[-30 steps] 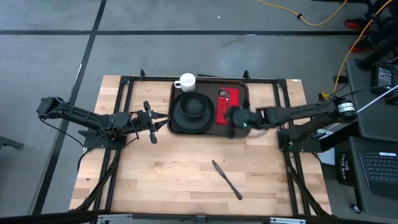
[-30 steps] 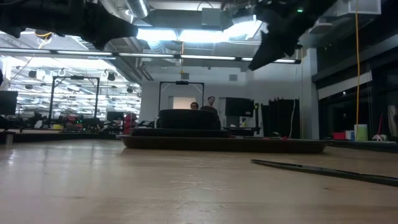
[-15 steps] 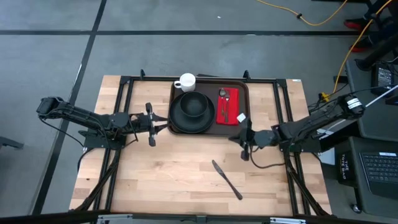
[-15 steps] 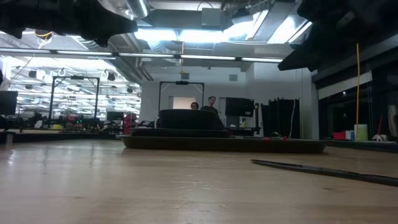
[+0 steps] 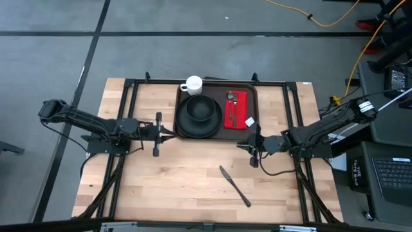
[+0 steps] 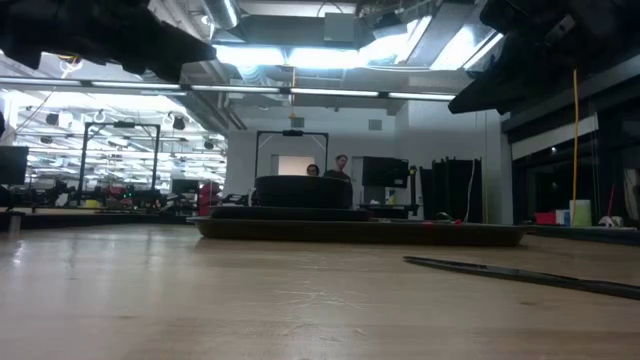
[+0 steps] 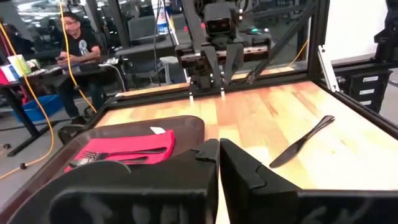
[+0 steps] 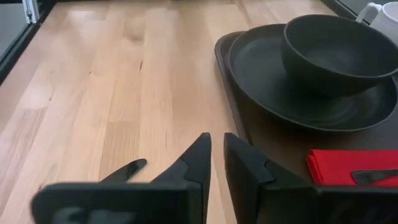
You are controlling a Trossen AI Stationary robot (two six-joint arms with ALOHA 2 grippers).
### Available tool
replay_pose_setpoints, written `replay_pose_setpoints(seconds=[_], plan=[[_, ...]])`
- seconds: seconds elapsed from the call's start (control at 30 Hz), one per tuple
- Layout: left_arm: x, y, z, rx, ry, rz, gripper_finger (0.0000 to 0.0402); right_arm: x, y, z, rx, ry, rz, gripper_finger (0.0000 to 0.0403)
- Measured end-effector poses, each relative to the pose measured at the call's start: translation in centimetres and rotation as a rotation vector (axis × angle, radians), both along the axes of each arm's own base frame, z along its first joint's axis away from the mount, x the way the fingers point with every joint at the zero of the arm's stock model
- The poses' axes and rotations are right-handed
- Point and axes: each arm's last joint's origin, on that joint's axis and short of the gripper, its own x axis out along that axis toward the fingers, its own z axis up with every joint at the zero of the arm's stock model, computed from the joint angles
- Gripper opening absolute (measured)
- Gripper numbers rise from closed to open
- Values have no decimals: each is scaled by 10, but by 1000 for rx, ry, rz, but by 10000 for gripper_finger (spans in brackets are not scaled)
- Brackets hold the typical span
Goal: Set up tray
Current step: Put the black knife to the right of the black fork on the red napkin on the brown serving tray
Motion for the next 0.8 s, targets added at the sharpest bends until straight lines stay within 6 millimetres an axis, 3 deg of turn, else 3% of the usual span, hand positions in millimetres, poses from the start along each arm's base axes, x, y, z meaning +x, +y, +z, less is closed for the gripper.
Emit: replay_pose_setpoints(seconds=[0.17,0.47,0.63,0.8], plan=[[15,-2,-5,7,45,7,2,-4,1,-5,78,46,-42,22],[72,-13,-3,58,157,-47,1,-14,27,-7,173,126,-75,5],[97,-18,-10,91,210,-93,3,-4,49,0,192,177,-73,4],[109,-20,-14,119,235,-98,1,12,75,12,164,320,-104,3]])
